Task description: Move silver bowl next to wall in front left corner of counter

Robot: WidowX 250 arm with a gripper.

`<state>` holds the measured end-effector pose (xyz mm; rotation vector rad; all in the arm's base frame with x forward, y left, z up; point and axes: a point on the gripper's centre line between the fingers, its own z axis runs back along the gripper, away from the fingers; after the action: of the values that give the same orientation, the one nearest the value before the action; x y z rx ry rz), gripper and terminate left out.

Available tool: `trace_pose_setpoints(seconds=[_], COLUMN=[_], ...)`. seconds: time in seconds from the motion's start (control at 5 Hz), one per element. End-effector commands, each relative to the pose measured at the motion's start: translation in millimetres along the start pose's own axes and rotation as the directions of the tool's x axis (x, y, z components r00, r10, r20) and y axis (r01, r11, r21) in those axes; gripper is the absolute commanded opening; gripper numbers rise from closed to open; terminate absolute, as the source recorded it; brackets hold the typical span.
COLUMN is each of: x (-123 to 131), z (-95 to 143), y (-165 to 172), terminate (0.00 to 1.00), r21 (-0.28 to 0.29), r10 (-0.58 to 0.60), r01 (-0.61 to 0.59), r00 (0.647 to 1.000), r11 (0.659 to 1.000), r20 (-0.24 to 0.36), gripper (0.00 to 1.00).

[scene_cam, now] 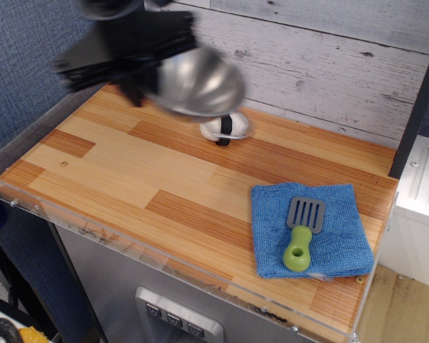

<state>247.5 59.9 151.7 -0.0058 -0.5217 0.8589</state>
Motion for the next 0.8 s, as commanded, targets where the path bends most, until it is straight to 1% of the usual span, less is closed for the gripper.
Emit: trace_pose_setpoints(seconds=[0.0, 0.2, 0.6], x=[25, 35, 47], z=[2, -11, -46], y=[55, 76, 115], terminate=[0.00, 0.00, 0.00], r21=[0.038, 0.040, 0.083], r10=[0.069, 0.079, 0.104], r01=[-0.071, -0.081, -0.104], r00=[0.996, 0.996, 0.995], r11=[0.997, 0.996, 0.991], r20=[0.051, 0.037, 0.004], gripper=[0.00, 0.00, 0.00])
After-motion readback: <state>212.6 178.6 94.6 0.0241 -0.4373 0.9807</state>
